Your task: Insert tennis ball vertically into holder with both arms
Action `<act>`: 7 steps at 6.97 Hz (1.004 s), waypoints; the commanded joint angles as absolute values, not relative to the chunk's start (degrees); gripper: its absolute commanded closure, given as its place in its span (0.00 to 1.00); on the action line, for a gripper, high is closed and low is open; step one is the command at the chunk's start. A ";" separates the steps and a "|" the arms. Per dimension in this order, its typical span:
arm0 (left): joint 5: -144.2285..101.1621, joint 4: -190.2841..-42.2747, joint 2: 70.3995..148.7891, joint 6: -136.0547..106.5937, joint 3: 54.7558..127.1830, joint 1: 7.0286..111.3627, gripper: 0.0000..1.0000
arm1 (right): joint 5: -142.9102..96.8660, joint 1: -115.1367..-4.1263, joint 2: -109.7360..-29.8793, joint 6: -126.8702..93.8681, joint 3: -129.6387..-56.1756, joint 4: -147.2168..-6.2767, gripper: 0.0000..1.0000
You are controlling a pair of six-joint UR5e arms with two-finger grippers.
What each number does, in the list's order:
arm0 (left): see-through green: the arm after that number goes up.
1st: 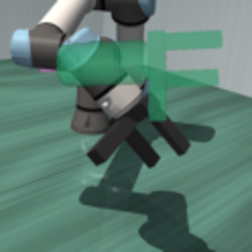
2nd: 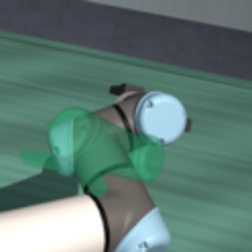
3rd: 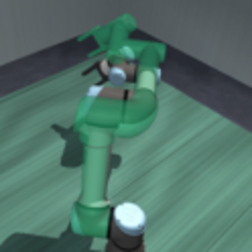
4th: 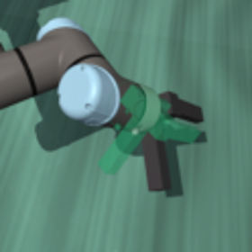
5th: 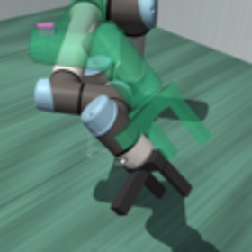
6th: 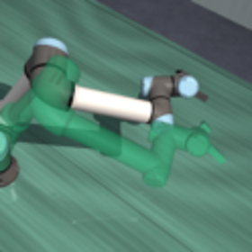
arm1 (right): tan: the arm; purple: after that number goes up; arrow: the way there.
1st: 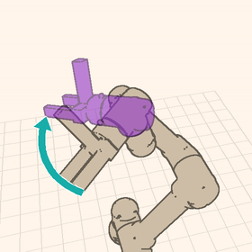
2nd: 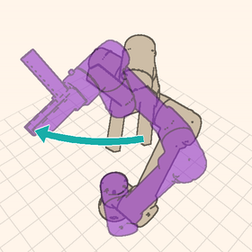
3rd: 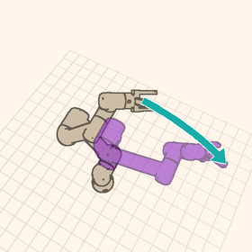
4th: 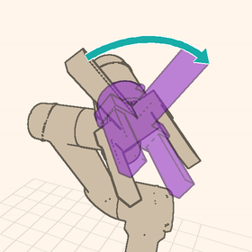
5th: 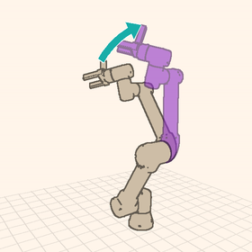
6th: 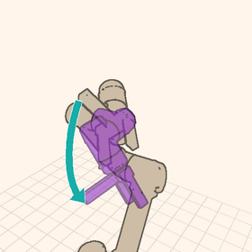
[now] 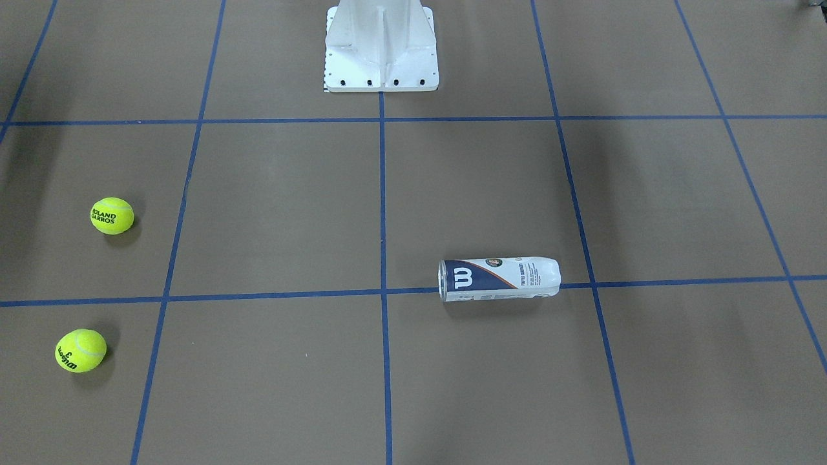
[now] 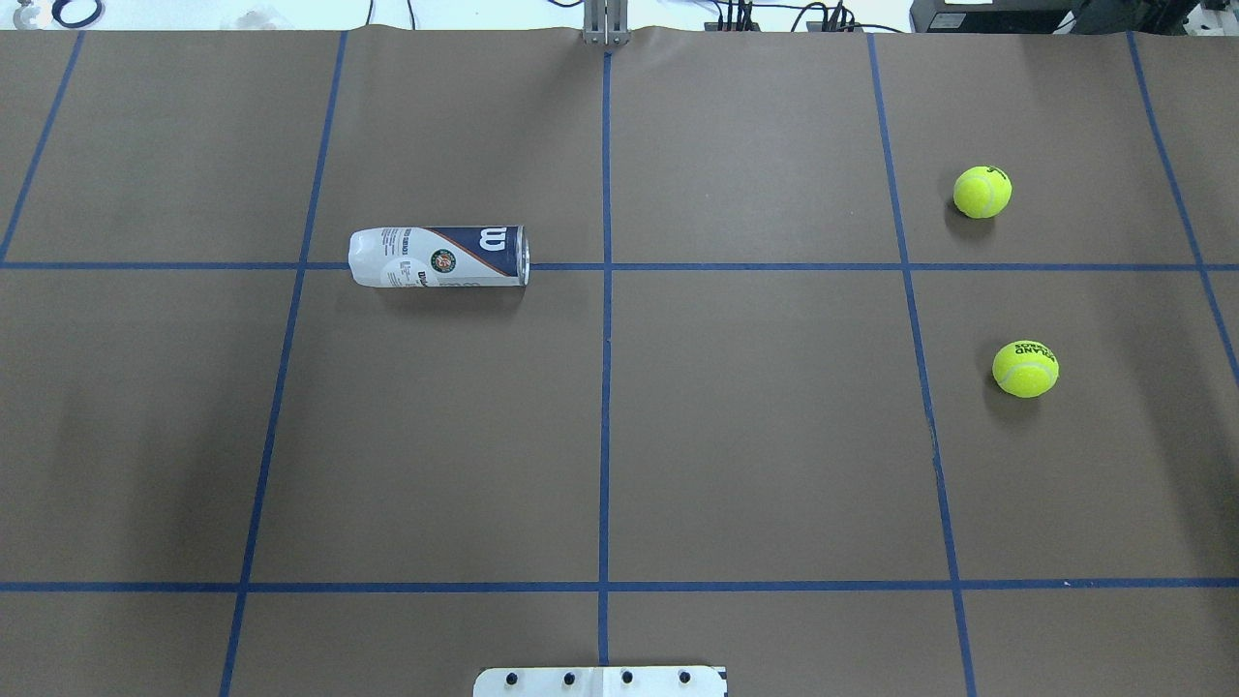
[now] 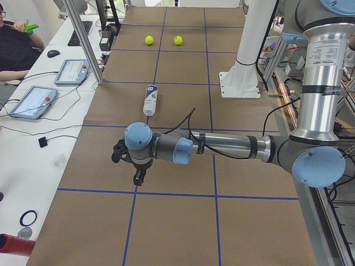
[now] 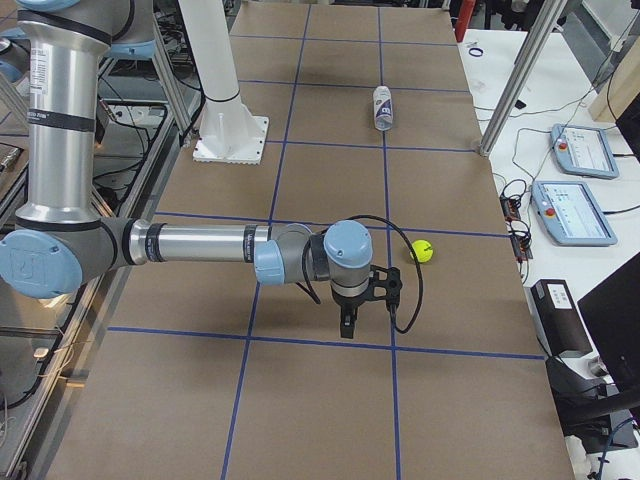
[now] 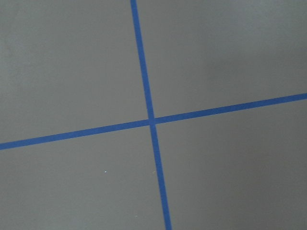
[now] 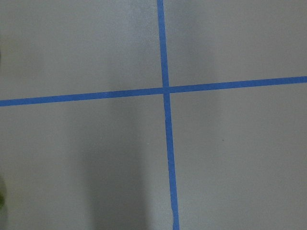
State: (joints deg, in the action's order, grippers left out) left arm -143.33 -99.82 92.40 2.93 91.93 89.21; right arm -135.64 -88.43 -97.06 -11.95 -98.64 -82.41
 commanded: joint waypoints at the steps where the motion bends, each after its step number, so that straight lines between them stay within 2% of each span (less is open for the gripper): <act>1: -151.32 -107.39 96.73 0.36 92.63 87.03 0.00 | -135.70 -88.33 -96.94 -11.95 -98.70 -82.27 0.00; 4: -145.03 -107.23 112.53 0.97 95.36 72.36 0.02 | -135.70 -88.33 -96.86 -12.04 -98.53 -82.35 0.00; 7: -133.31 -105.92 123.90 9.07 95.27 58.84 0.01 | -135.79 -88.24 -96.42 -12.13 -98.52 -82.44 0.00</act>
State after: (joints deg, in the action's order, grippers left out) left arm -139.51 -106.91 119.75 3.71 95.27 64.04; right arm -135.76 -88.30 -96.71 -12.10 -98.48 -82.43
